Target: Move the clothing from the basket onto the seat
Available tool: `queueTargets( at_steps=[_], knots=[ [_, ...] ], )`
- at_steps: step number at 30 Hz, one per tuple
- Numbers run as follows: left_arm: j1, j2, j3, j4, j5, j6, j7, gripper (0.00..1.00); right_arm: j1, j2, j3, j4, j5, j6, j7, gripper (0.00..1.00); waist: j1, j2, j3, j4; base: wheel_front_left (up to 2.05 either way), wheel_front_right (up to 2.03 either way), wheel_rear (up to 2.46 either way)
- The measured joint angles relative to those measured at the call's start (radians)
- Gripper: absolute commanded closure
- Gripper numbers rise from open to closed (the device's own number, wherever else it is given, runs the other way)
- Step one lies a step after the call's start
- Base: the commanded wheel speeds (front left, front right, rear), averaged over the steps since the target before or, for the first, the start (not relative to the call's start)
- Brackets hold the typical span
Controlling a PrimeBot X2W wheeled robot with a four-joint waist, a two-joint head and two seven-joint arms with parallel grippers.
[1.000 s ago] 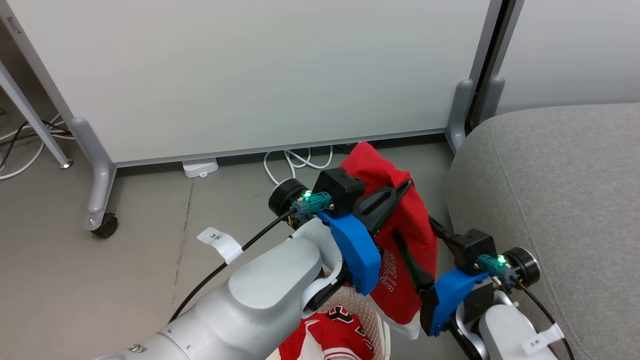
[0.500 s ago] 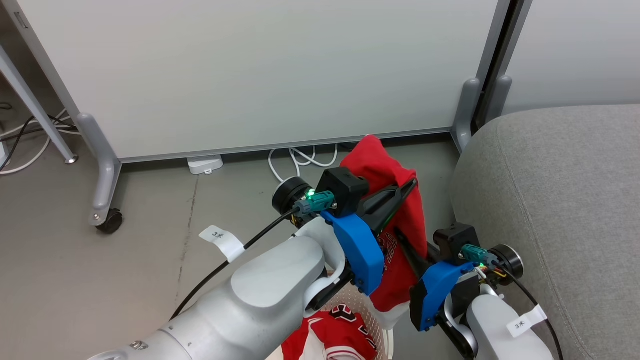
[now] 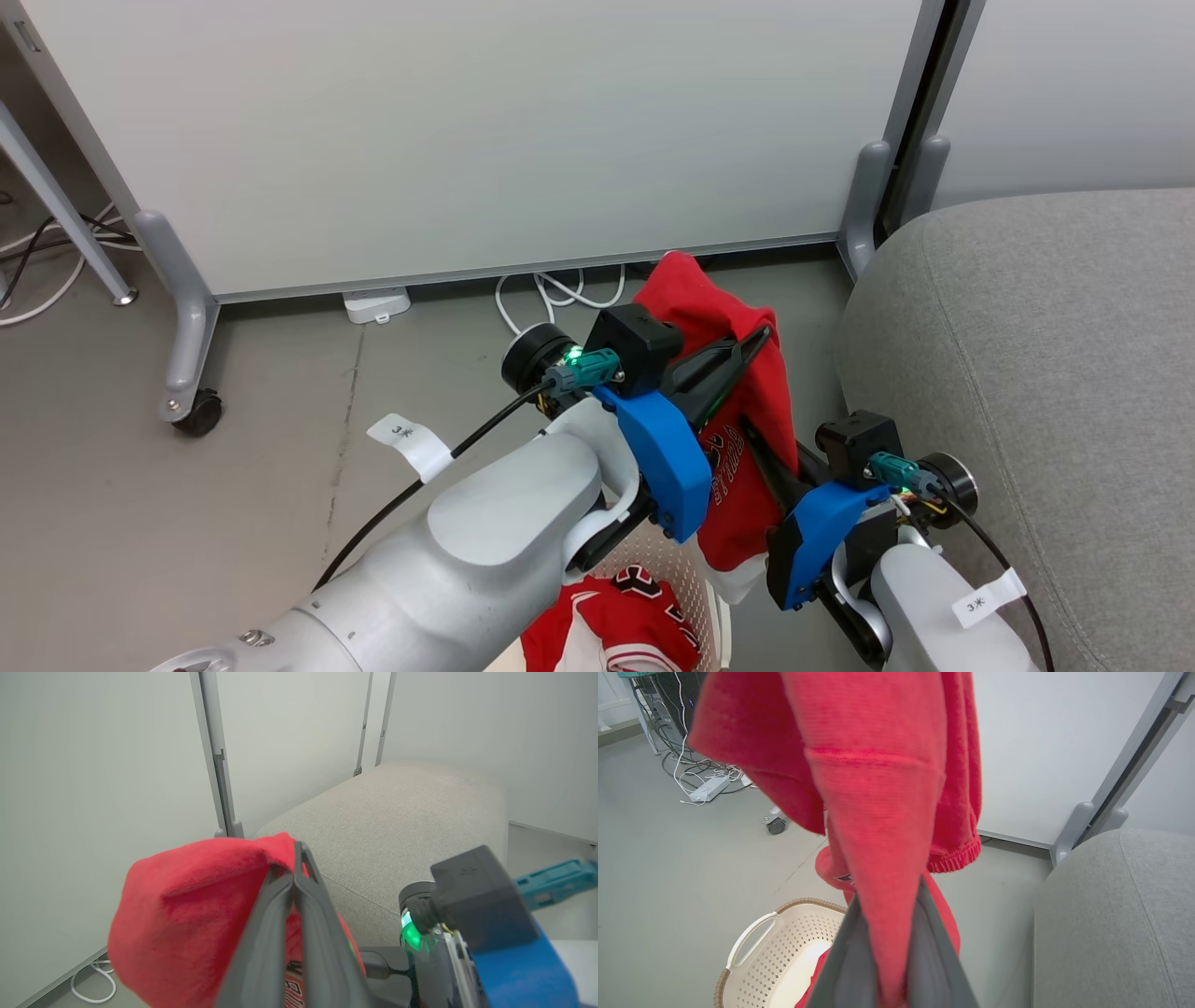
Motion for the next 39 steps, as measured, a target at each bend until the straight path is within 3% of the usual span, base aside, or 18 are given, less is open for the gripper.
queueTargets(
  at_steps=[3, 4, 6, 7, 8, 26, 32, 39],
  knots=[
    [0.0, 0.0, -0.002, 0.004, -0.001, 0.0, 0.0, 1.0, -0.001, 0.0, 0.004, 0.007, 0.006, 0.0, -0.005, 1.0, 0.0, 0.0, 0.001, -0.002, 0.0, 0.0, 0.0],
    [-0.001, 0.0, -0.002, 0.007, -0.001, 0.0, -0.001, 0.9, -0.002, 0.0, 0.005, 0.009, 0.006, 0.0, -0.007, 1.0, 0.0, 0.0, 0.002, -0.003, 0.0, 0.0, 0.0],
    [-0.001, 0.0, -0.002, 0.015, -0.004, 0.0, -0.002, 0.45, -0.007, 0.0, 0.006, 0.012, 0.007, 0.0, -0.007, 1.0, 0.0, 0.0, 0.002, -0.004, 0.0, 0.0, 0.0],
    [-0.001, 0.0, -0.001, 0.02, -0.004, 0.0, -0.004, 0.08, -0.009, 0.0, 0.006, 0.014, 0.007, 0.0, -0.008, 1.0, 0.0, 0.0, 0.002, -0.004, 0.0, 0.0, 0.0],
    [-0.002, 0.0, -0.001, 0.024, -0.004, 0.0, -0.004, 0.0, -0.01, 0.0, 0.008, 0.015, 0.007, 0.0, -0.008, 1.0, 0.0, 0.0, 0.002, -0.005, 0.0, 0.0, 0.0],
    [0.018, 0.002, 0.041, 0.049, -0.016, 0.007, -0.008, 0.0, -0.022, 0.0, 0.008, 0.031, 0.009, 0.0, -0.021, 1.0, 0.0, 0.0, 0.004, -0.005, 0.0, 0.0, 0.0],
    [0.113, 0.049, 0.175, -0.035, 0.018, 0.026, -0.009, 0.0, -0.021, 0.0, -0.003, 0.025, -0.004, 0.0, -0.025, 1.0, 0.0, 0.0, 0.007, -0.005, 0.0, 0.0, 0.0],
    [0.295, 0.127, 0.359, -0.192, 0.193, 0.047, -0.009, 0.0, -0.019, 0.0, -0.013, 0.004, -0.029, 0.0, -0.023, 1.0, 0.0, 0.0, 0.004, -0.009, 0.0, 0.0, 0.0]
  ],
)
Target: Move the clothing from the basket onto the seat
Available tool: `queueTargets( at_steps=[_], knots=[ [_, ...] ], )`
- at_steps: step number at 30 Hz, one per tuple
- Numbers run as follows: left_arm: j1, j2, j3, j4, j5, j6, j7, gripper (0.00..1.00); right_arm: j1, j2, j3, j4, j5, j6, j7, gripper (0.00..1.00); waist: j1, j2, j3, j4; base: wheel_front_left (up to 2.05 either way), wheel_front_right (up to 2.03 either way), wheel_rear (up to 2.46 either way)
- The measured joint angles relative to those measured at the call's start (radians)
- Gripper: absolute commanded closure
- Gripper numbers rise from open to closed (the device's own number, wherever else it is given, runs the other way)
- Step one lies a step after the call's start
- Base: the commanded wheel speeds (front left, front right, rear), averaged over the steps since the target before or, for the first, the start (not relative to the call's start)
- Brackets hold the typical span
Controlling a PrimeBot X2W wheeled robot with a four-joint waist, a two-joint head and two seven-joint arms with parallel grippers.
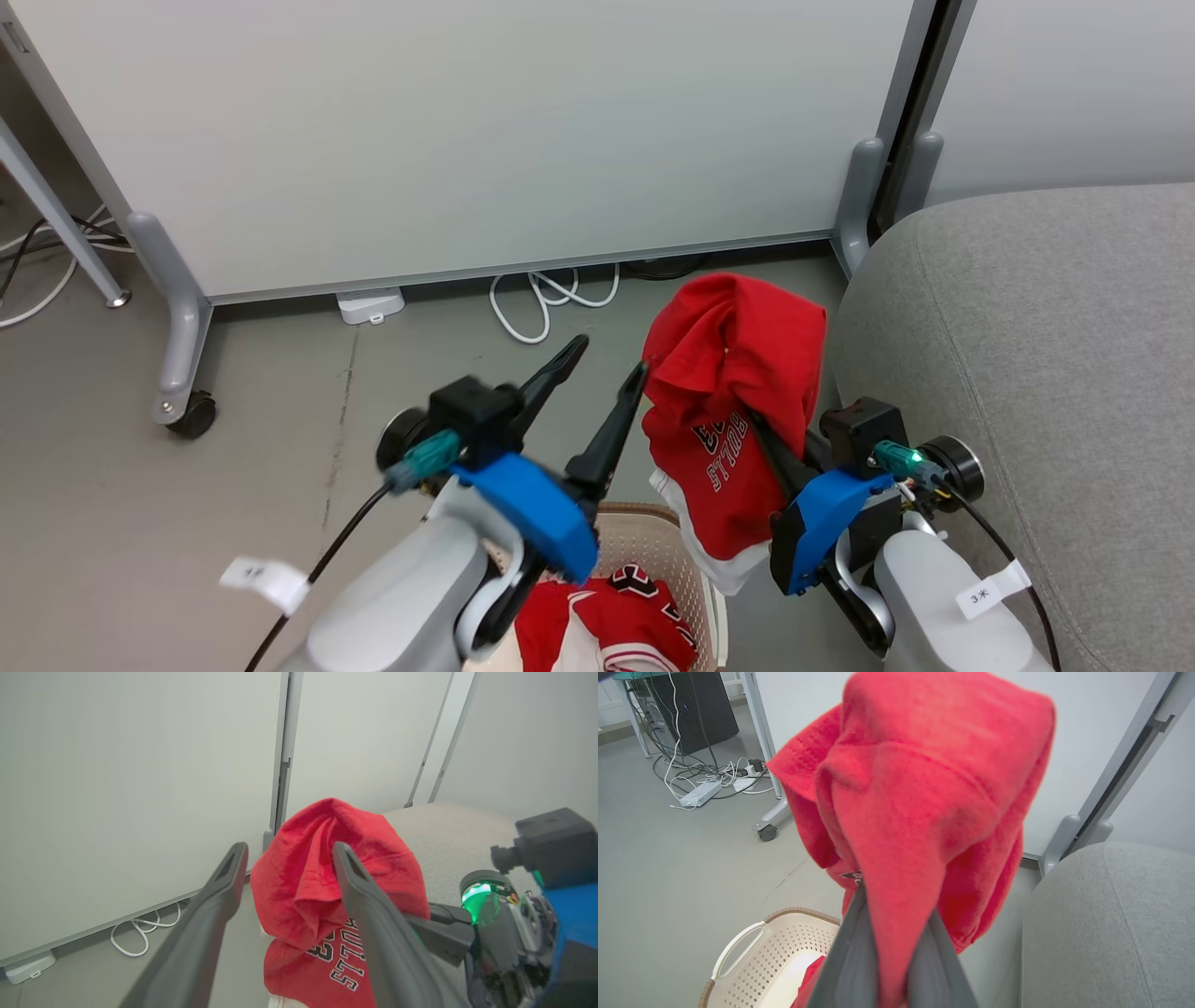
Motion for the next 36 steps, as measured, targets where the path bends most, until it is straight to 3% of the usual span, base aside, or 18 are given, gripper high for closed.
queueTargets(
  at_steps=[6, 16, 25, 36],
  knots=[
    [0.197, 0.039, 0.186, -0.137, 0.164, 0.002, 0.0, 0.0, 0.013, 0.0, -0.005, -0.044, -0.009, 0.0, 0.016, 1.0, 0.0, 0.0, 0.0, -0.004, 0.0, 0.0, 0.0],
    [0.4, 0.016, 0.392, -0.221, 0.303, -0.022, -0.001, 0.0, 0.049, 0.0, -0.004, -0.107, -0.018, 0.0, 0.03, 1.0, 0.0, 0.0, 0.002, -0.022, 0.0, 0.0, 0.0],
    [0.434, -0.012, 0.488, -0.232, 0.367, -0.039, -0.001, 0.0, 0.066, 0.0, 0.002, -0.164, -0.028, 0.0, 0.031, 1.0, 0.0, 0.0, 0.024, -0.074, 0.0, 0.0, 0.0],
    [0.436, -0.021, 0.575, -0.241, 0.399, -0.043, -0.001, 0.0, 0.098, 0.0, 0.041, -0.249, 0.014, 0.0, 0.016, 1.0, 0.0001, 0.0, 0.067, -0.2, 0.0, 0.0, 0.0]
  ],
)
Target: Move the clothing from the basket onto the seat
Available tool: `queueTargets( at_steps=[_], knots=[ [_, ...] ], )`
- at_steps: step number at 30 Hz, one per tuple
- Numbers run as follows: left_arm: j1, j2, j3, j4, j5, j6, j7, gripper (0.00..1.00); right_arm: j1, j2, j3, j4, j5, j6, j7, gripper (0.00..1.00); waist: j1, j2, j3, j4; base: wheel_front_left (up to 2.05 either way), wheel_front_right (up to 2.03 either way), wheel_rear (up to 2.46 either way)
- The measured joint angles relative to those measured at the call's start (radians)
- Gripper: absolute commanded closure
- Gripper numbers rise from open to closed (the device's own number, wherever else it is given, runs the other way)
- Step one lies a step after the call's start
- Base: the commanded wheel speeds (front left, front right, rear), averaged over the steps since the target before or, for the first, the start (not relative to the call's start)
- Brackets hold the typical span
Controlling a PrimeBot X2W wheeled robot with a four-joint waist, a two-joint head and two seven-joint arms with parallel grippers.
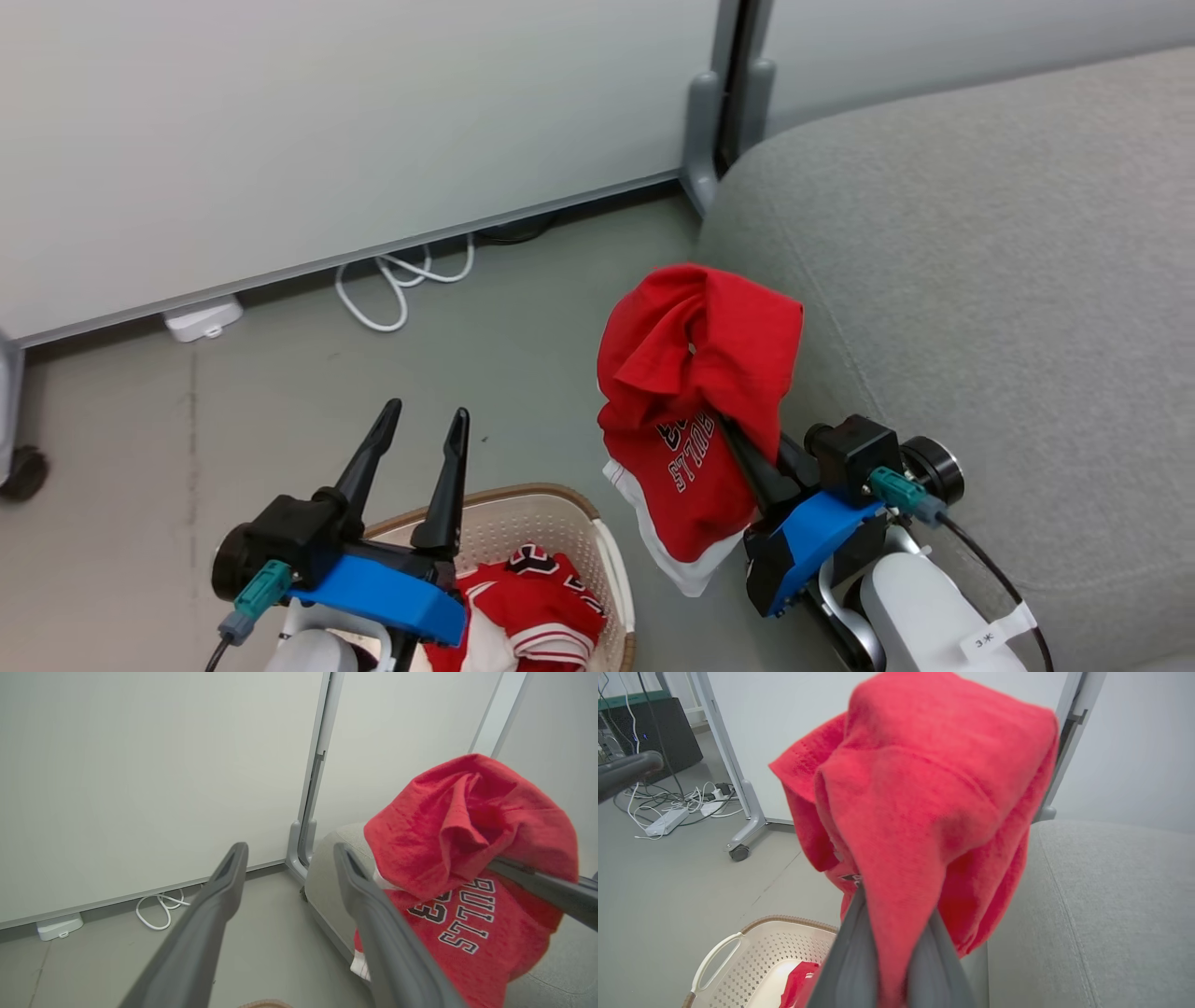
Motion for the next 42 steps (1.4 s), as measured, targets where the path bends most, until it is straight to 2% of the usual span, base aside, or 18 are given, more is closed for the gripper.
queueTargets(
  at_steps=[6, 16, 24, 36, 42],
  knots=[
    [0.001, 0.016, 0.025, -0.004, 0.012, 0.0, 0.0, 0.0, 0.018, 0.0, 0.011, -0.027, 0.02, 0.0, -0.001, 1.0, 0.0, 0.0, 0.021, -0.084, 0.0, 0.0, 0.0],
    [0.002, 0.032, 0.002, -0.008, 0.011, -0.003, 0.0, 0.0, 0.038, 0.0, 0.018, -0.057, 0.048, 0.0, -0.01, 1.0, 0.0, 0.0, 0.045, -0.219, 0.0, 0.0, 0.0],
    [-0.004, 0.045, -0.007, -0.005, 0.007, -0.003, 0.0, 0.0, 0.051, 0.0, 0.026, -0.068, 0.061, 0.0, -0.013, 1.0, 0.0, 0.0, 0.062, -0.298, 0.0, 0.0, 0.0],
    [-0.006, 0.056, -0.023, -0.014, 0.006, -0.003, 0.0, 0.0, 0.059, -0.001, 0.015, -0.073, 0.069, 0.0, -0.018, 1.0, 0.0, 0.0, 0.077, -0.314, 0.0, 0.0, 0.0],
    [-0.012, 0.077, -0.028, -0.027, 0.01, -0.003, 0.0, 0.0, 0.008, -0.001, -0.044, -0.082, 0.098, 0.0, -0.019, 1.0, -0.0001, 0.0, 0.112, -0.308, 0.0, 0.0, 0.0]
  ],
)
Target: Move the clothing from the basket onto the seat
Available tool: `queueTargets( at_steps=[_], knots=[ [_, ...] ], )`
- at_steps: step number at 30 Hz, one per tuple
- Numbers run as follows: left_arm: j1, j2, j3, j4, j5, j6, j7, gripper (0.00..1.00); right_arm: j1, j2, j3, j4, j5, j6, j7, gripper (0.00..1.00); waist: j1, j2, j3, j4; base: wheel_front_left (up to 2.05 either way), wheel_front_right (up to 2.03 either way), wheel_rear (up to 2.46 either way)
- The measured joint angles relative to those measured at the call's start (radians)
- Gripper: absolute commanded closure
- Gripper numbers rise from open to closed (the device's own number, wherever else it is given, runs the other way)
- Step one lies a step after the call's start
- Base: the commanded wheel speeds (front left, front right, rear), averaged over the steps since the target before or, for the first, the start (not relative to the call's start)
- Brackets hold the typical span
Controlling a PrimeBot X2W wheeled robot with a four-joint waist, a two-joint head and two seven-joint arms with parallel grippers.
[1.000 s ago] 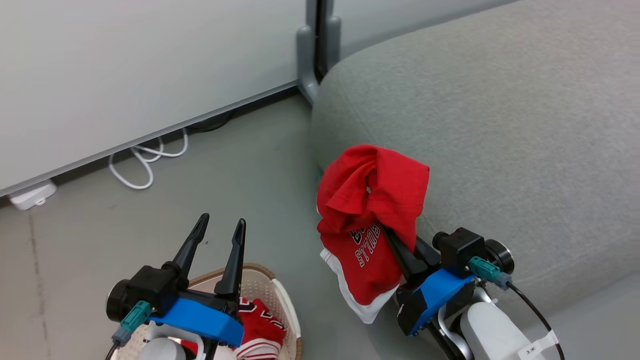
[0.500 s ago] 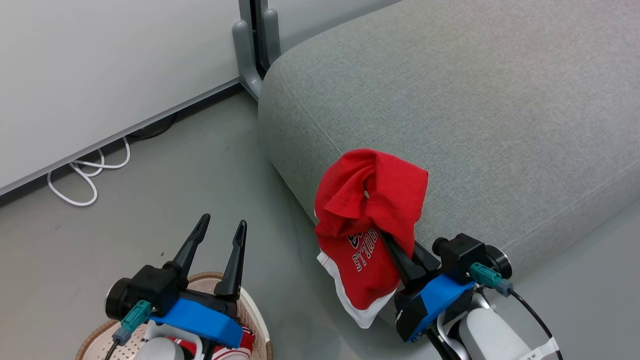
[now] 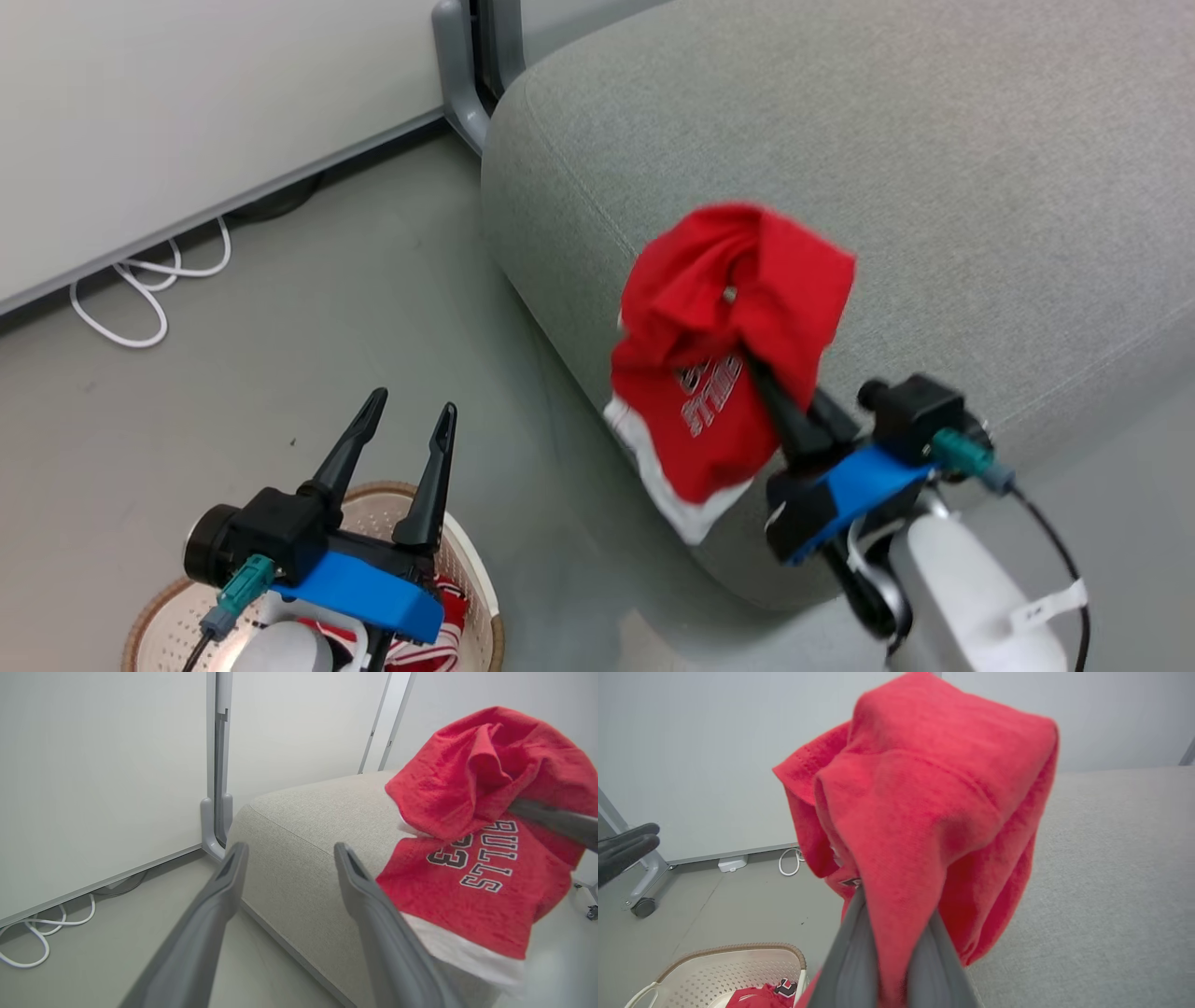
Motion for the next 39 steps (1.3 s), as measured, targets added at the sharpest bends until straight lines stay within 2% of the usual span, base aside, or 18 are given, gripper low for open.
queueTargets(
  at_steps=[5, 10, 15, 20, 26, 34, 39],
  knots=[
    [-0.026, 0.023, -0.012, -0.028, 0.007, 0.0, 0.0, 0.0, -0.114, -0.001, -0.08, 0.009, 0.006, 0.0, 0.009, 1.0, 0.0, 0.0, 0.058, 0.01, 0.0, 0.0, 0.0],
    [-0.068, 0.063, -0.05, -0.063, 0.007, 0.0, 0.0, 0.0, -0.259, -0.001, -0.193, 0.078, 0.006, 0.0, 0.011, 1.0, 0.0001, 0.0, 0.132, 0.032, 0.0, 0.0, 0.0],
    [-0.126, 0.107, -0.062, -0.111, 0.009, 0.0, 0.0, 0.0, -0.422, -0.007, -0.332, 0.151, -0.06, 0.0, 0.019, 1.0, 0.0001, 0.0, 0.22, 0.066, 0.0, 0.0, 0.0],
    [-0.172, 0.158, -0.043, -0.192, 0.025, 0.0, 0.016, 0.0, -0.595, -0.059, -0.471, 0.199, -0.073, 0.0, 0.019, 1.0, 0.0002, -0.0001, 0.324, 0.099, 0.0, 0.0, 0.0],
    [-0.19, 0.213, -0.03, -0.306, 0.048, 0.006, 0.059, 0.0, -0.756, -0.121, -0.635, 0.278, -0.037, 0.0, 0.02, 1.0, 0.0003, -0.0001, 0.45, 0.129, 0.0, 0.0, 0.0],
    [-0.221, 0.254, -0.017, -0.419, 0.078, 0.028, 0.114, 0.0, -0.816, -0.174, -0.796, 0.42, -0.102, 0.0, 0.016, 1.0, 0.0003, -0.0001, 0.578, 0.16, 0.0, 0.0, 0.0],
    [-0.228, 0.258, -0.016, -0.443, 0.079, 0.036, 0.121, 0.0, -0.817, -0.165, -0.859, 0.493, -0.126, 0.0, -0.028, 1.0, 0.0002, -0.0001, 0.605, 0.184, 0.0, 0.0, 0.0]
  ],
)
